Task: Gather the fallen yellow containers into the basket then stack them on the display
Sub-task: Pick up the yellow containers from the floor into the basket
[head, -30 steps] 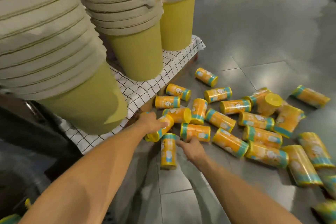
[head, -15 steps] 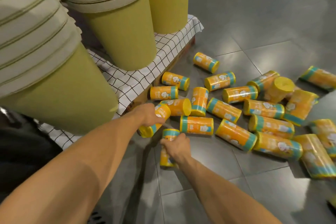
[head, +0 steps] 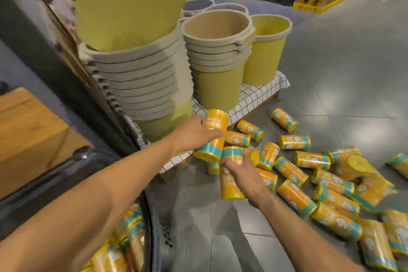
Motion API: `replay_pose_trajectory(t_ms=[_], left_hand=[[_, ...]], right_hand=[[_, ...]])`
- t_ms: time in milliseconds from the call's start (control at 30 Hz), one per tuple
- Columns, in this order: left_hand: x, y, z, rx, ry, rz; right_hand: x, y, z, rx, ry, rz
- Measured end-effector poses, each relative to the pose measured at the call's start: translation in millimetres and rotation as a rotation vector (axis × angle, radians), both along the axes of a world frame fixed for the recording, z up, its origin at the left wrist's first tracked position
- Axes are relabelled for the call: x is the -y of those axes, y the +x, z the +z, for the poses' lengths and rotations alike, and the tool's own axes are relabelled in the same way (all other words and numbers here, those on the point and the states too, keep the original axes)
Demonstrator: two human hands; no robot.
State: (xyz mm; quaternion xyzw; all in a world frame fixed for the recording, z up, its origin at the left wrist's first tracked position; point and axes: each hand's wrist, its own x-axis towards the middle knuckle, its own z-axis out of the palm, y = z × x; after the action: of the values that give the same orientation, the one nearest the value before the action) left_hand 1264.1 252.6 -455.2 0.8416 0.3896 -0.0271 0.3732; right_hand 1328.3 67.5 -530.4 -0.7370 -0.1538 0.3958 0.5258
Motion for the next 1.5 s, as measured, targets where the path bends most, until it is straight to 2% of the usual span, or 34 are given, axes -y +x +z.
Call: replay_pose_trajectory(t_ms=[67, 200, 367, 433, 533, 767, 900, 1100, 1367, 1500], left_hand=[[-1, -33, 39, 0.089, -0.008, 0.084], [-13, -112, 95, 0.176, 0.109, 0.319], [-30, -246, 112, 0.163, 0.189, 0.586], [-32, -287, 101, 0.142, 0.194, 0.67], [-31, -365, 72, 0.007, 0.192, 0.808], [-7, -489, -28, -0.255, 0.078, 0.946], [-4, -510, -69, -0.335, 0.074, 0.95], [-25, -496, -101, -0.263, -0.005, 0.955], [-20, -490, -113, -0.281, -0.048, 0.947], [-19, -476, -99, -0.347, -0.075, 0.928]], right_hand=[[-10, -13, 41, 0.033, 0.036, 0.083], [-36, -52, 108, 0.159, 0.054, 0.265], [-85, -142, 146, 0.298, -0.02, 0.582], [-95, -173, 140, 0.354, -0.058, 0.654], [-105, -236, 121, 0.356, -0.156, 0.811], [-114, -372, 69, 0.345, -0.391, 1.192], [-102, -428, 31, 0.321, -0.478, 1.276], [-104, -444, -27, 0.459, -0.518, 1.158], [-104, -442, -20, 0.541, -0.626, 1.152], [-118, -403, -1, 0.457, -0.517, 1.272]])
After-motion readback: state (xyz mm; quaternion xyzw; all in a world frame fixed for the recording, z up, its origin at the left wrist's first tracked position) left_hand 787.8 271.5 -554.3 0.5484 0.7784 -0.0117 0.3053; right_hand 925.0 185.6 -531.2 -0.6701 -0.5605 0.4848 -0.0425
